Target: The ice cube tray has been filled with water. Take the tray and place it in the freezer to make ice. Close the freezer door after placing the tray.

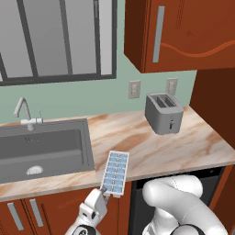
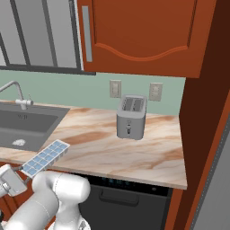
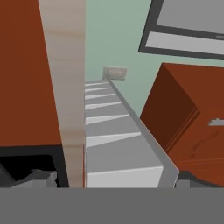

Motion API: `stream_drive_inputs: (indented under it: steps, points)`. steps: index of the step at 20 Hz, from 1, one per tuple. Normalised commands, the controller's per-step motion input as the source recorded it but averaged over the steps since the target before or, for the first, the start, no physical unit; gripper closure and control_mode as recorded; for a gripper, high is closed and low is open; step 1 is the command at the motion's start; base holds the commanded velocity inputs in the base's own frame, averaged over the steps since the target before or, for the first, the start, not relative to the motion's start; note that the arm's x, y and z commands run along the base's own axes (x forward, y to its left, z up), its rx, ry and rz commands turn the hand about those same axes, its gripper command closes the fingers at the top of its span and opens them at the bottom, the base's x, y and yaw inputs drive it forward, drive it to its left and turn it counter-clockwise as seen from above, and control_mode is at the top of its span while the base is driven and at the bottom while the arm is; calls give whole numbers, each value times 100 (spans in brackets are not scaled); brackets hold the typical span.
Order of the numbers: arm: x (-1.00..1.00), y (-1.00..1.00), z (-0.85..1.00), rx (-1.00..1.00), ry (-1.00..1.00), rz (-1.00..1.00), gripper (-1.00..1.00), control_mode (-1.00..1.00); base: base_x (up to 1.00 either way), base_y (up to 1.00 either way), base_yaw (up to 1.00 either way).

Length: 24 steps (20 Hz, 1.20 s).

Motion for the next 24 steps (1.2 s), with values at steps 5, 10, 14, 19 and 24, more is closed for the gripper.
stream_drive_inputs:
  steps: [5,10,14,19,24]
  points:
    - [8,0,0,0,1,2,-100,-100,0,0,0]
    - [5,-1,0,0,1,6,-100,-100,0,0,0]
    - [7,0,0,0,0,8,-100,-100,0,0,0]
    - [1,-3,0,0,0,10,-100,-100,0,0,0]
    - [0,-14,0,0,0,11,-100,-100,0,0,0]
